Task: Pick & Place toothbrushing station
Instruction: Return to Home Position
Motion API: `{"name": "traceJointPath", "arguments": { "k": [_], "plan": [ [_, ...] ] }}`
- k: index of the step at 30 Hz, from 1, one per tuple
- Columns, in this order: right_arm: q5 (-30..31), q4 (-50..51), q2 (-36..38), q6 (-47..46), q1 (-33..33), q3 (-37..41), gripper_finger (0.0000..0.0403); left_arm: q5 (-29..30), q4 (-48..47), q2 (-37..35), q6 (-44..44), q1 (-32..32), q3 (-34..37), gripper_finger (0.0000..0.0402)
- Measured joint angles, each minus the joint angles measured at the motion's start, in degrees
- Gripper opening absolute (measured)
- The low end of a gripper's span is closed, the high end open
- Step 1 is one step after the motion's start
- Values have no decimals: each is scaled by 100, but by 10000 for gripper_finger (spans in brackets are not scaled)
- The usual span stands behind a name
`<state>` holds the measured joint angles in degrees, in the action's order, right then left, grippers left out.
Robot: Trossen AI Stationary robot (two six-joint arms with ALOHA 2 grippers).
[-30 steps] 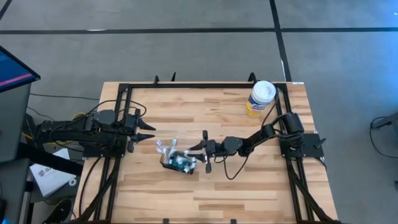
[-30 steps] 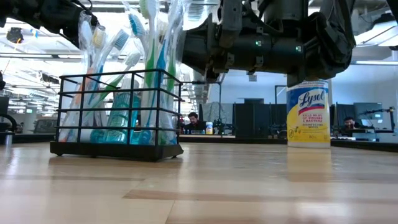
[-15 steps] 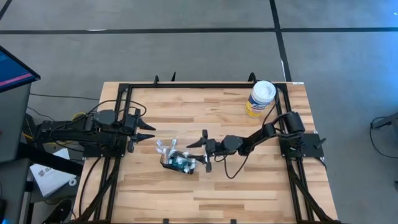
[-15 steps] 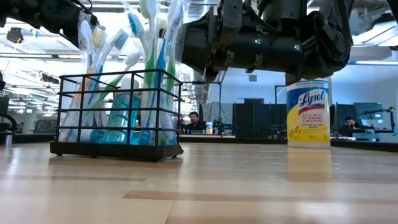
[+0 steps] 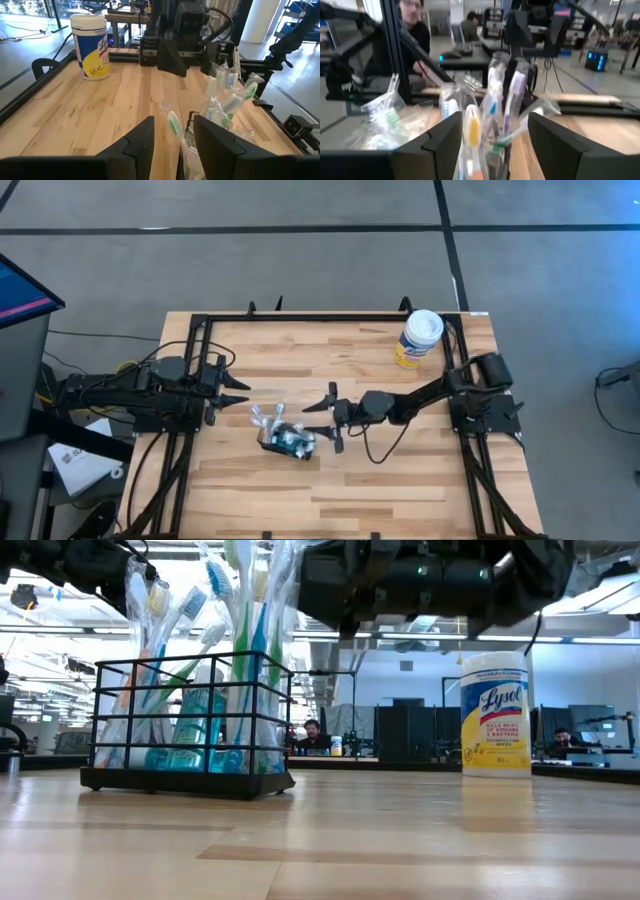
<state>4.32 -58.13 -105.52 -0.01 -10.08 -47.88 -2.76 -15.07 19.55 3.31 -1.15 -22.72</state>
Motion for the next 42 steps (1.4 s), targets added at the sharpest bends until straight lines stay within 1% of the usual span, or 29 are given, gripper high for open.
{"name": "traceJointPath", "arguments": {
  "k": [5,9,13,16,20,22,24,26,28,30,34,37,42],
  "plan": [
    [0,1149,724,158,102,-2,213,-14,-30,-5,0,0,0,131],
    [1,2319,1371,275,218,-2,201,-199,-301,-60,4,7,-2,131],
    [2,3551,1966,299,321,2,181,4,-297,-281,150,7,206,131],
    [2,3876,2383,312,352,90,164,219,19,-629,214,19,634,131],
    [29,3842,2986,263,424,669,137,249,266,-1267,352,75,1210,131],
    [39,3752,3348,116,474,1085,123,255,242,-1613,438,104,1467,131],
    [51,3597,3736,6,522,1519,110,385,276,-1936,452,114,1661,131],
    [124,3311,4133,-34,575,2040,99,621,406,-1949,420,111,1797,131],
    [248,2742,4493,-47,627,2585,91,795,605,-1894,302,111,1864,131],
    [303,2150,4809,-48,684,3112,84,856,764,-1839,212,111,1897,131],
    [308,1369,5279,-122,792,3960,77,864,917,-1835,162,114,1928,131],
    [319,1091,5486,-284,846,4341,76,855,944,-1802,168,114,1961,131],
    [336,1183,5682,-404,981,4736,76,850,953,-1684,166,113,1963,131]
  ]
}}
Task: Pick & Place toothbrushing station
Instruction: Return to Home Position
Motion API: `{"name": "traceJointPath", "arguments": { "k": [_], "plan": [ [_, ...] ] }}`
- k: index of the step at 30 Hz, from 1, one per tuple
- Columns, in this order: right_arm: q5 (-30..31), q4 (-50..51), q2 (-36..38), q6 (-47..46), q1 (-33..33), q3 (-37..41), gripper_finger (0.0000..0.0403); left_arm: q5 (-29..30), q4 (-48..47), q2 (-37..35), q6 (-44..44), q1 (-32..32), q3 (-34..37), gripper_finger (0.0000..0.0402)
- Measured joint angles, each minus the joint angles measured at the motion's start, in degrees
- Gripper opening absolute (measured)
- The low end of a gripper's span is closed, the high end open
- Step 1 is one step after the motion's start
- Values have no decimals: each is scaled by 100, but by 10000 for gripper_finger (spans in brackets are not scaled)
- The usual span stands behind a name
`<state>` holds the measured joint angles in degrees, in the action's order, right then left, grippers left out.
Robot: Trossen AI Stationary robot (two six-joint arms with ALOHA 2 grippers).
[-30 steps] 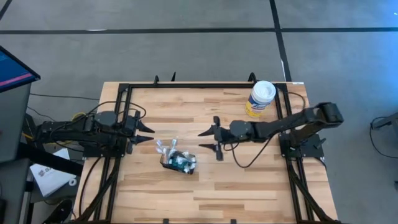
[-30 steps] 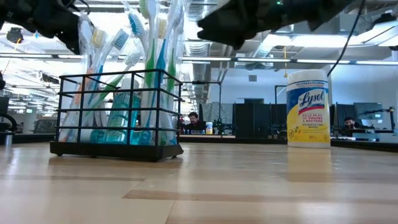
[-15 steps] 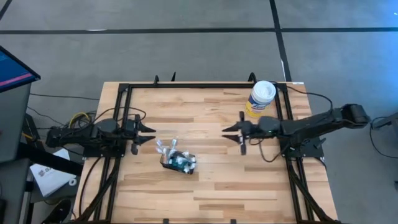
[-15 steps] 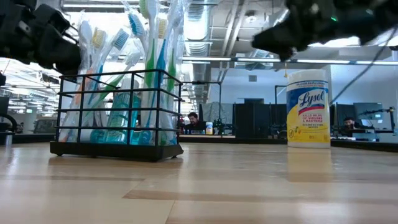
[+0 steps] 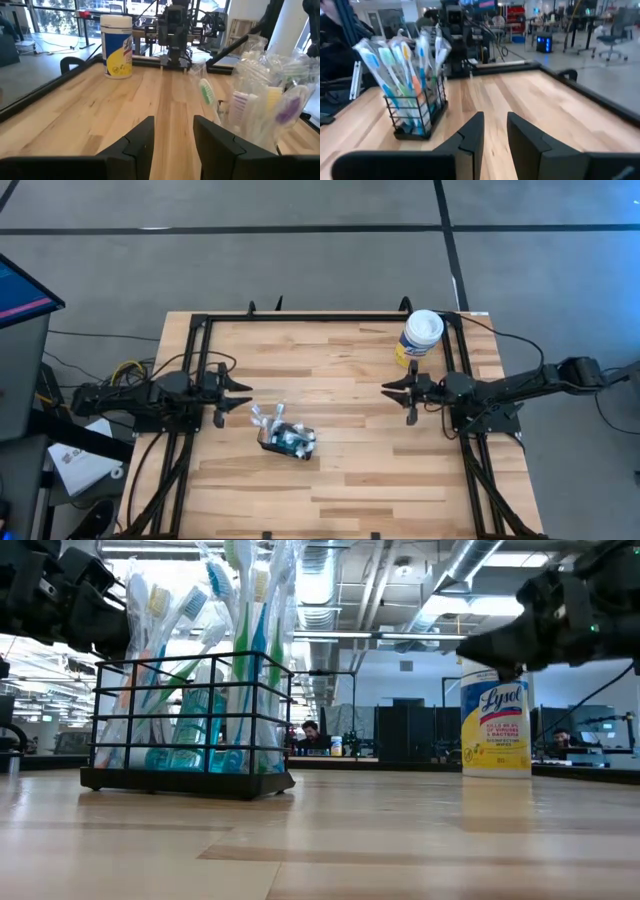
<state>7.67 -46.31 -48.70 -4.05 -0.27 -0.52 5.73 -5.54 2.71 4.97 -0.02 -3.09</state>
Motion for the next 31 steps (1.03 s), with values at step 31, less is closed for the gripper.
{"name": "traceJointPath", "arguments": {
  "k": [31],
  "plan": [
    [-10,1561,855,-5,292,17,75,7,791,-63,-4,1,273,131]
  ]
}}
